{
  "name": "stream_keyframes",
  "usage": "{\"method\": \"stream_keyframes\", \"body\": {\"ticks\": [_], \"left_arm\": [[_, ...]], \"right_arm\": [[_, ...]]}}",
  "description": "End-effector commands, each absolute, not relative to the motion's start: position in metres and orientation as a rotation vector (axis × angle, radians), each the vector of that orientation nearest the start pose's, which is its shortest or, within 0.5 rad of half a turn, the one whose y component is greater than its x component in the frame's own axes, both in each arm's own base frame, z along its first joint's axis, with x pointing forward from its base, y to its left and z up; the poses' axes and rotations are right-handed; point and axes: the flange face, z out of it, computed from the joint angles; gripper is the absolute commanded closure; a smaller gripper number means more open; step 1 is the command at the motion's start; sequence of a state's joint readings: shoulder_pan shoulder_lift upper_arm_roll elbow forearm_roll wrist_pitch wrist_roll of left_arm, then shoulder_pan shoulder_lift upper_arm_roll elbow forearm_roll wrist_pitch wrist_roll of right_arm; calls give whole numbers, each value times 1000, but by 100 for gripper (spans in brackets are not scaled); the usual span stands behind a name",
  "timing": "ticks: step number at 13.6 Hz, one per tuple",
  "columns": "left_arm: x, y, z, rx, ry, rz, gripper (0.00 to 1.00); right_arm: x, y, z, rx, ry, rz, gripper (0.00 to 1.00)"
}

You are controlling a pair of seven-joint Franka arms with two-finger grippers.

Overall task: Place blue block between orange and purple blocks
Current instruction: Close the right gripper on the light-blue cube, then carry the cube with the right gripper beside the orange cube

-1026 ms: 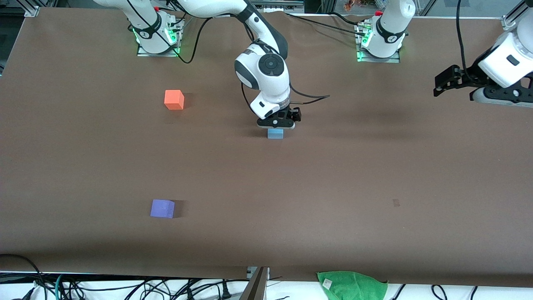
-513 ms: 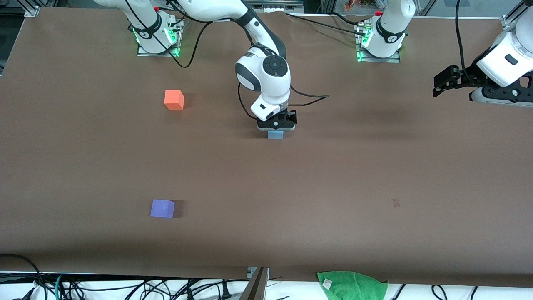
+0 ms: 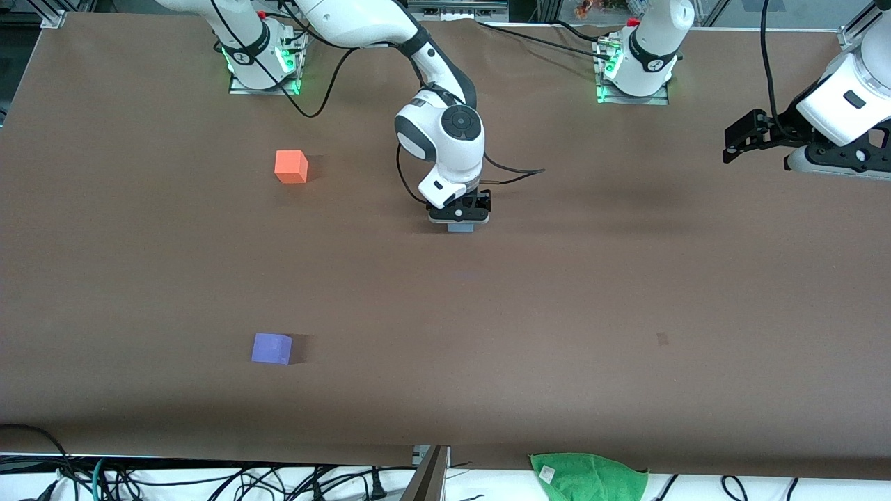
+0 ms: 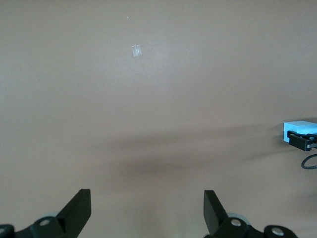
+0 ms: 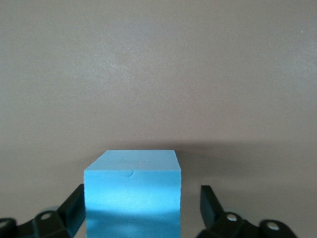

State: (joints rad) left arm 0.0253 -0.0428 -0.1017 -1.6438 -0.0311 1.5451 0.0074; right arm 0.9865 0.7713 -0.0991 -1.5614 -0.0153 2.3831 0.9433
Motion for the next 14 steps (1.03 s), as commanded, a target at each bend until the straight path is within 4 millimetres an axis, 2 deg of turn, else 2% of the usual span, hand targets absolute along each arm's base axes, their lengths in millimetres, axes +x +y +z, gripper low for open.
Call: {"method": "stream_keyframes", "body": {"ticks": [1,3,4,5,6,8,10,12,14], "left_arm": [[540,-45,617,-3146,169,76,0],[540,-45,617,-3146,171,76,0],[540,-45,616,-3144,171,78,0],[540,-44,616,-3146,169,78,0],[540,-43,616,-3146,167,78,0],[540,-43,616,-3146,167,78,0],[540,-42,616,-3146,164,80,0],[540,-42,616,-3146,164,78,0],[540,-42,616,-3146,167,80,0]], "right_arm": [[441,559,198,-3135,53,-176,23],[445,558,204,-3129,80,-181,50],[447,555,205,-3134,81,-179,59],[455,549,220,-3132,102,-182,67],[467,534,235,-3166,131,-160,73],[489,506,269,-3196,128,-120,73],[507,468,298,-3218,164,-71,76],[526,404,316,-3228,167,-31,76],[537,337,334,-3221,133,16,76]]}}
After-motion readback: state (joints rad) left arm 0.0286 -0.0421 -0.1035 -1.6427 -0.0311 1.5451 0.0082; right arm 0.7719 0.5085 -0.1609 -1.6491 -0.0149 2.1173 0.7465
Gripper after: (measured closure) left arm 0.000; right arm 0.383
